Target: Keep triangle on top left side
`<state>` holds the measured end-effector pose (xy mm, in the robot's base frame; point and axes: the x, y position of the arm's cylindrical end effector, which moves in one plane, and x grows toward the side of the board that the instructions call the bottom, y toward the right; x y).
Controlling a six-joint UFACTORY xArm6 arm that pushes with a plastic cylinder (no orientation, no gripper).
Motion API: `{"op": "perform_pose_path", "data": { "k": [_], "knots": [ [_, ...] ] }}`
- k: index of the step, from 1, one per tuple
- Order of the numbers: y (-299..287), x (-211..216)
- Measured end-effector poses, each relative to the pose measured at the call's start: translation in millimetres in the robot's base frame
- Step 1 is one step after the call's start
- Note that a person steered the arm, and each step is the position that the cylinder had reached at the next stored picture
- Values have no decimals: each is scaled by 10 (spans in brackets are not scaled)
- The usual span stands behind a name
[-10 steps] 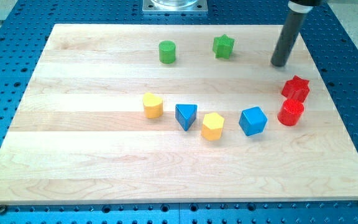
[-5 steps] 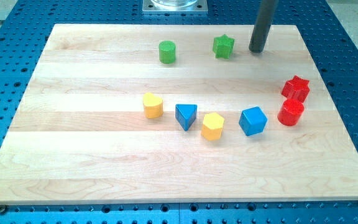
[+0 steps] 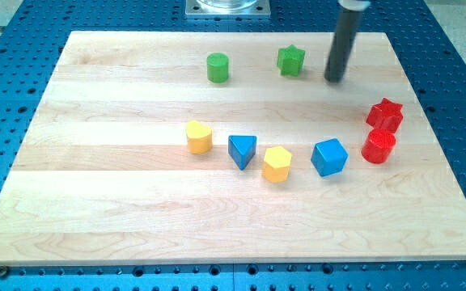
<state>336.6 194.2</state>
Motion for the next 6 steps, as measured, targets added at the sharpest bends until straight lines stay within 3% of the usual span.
{"op": "perform_pose_path", "data": {
  "k": [2, 3, 5, 6],
  "knots": [
    [1151, 912],
    [872, 1692],
    [-1501, 1845],
    [-2214, 1845]
  ]
}}
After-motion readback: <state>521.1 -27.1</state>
